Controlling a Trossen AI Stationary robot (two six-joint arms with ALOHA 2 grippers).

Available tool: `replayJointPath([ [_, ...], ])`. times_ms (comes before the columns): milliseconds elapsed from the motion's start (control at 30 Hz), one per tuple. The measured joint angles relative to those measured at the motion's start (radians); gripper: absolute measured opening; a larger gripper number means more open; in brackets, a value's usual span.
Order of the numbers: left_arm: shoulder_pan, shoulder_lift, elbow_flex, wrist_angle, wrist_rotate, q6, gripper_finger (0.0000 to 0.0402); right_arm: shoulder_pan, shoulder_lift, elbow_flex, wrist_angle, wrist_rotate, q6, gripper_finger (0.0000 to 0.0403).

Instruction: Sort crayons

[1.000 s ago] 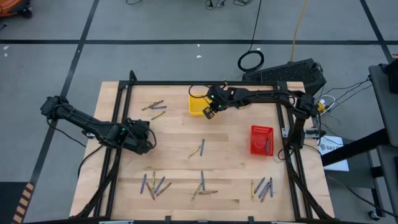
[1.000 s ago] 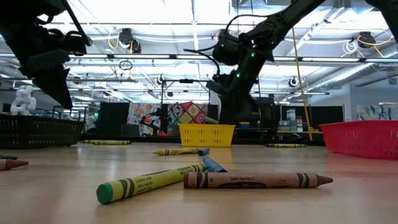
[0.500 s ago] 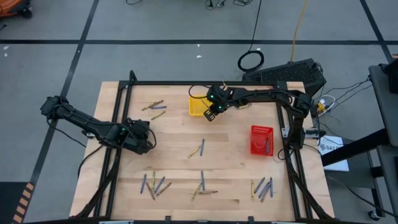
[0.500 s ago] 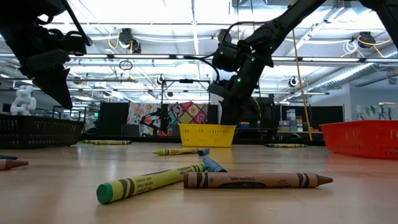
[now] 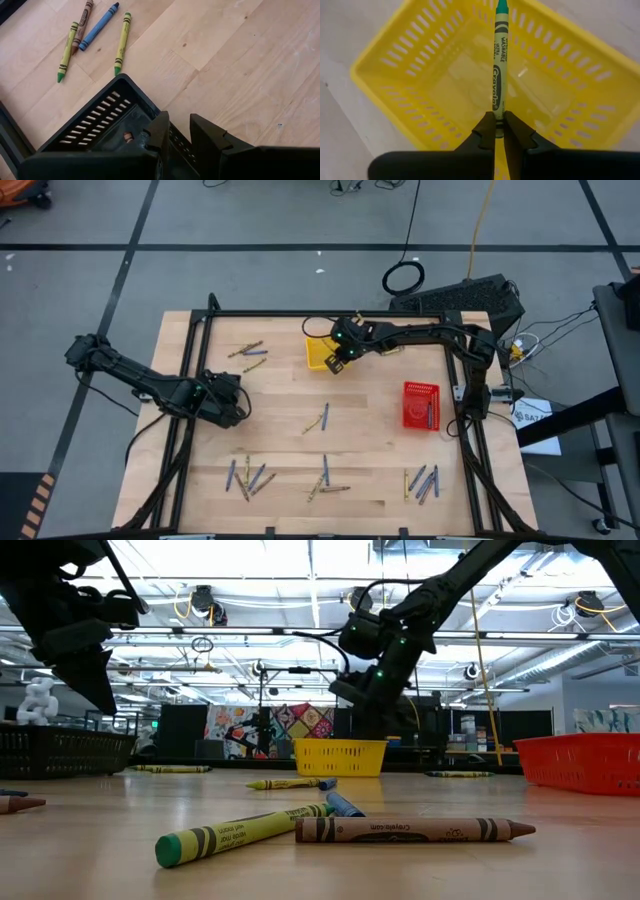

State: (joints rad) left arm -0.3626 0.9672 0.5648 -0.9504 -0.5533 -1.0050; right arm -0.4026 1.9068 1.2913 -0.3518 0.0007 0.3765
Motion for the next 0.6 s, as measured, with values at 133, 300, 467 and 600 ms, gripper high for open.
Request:
replayJointPath([
  [133, 0.000, 0.000, 0.000, 0.000, 0.000, 0.000, 0.0077, 0.000, 0.000, 0.000, 0.011, -0.001, -0.004, 0.0021],
  [300, 0.000, 0.000, 0.000, 0.000, 0.000, 0.000, 0.0077, 0.001, 0.000, 0.000, 0.011, -0.001, -0.004, 0.0062],
  [467, 0.000, 0.000, 0.000, 0.000, 0.000, 0.000, 0.0077, 0.001, 0.000, 0.000, 0.011, -0.001, -0.004, 0.0085],
  [600, 0.000, 0.000, 0.000, 0.000, 0.000, 0.000, 0.0077, 0.012, 0.000, 0.000, 0.011, -0.002, 0.001, 0.0091],
])
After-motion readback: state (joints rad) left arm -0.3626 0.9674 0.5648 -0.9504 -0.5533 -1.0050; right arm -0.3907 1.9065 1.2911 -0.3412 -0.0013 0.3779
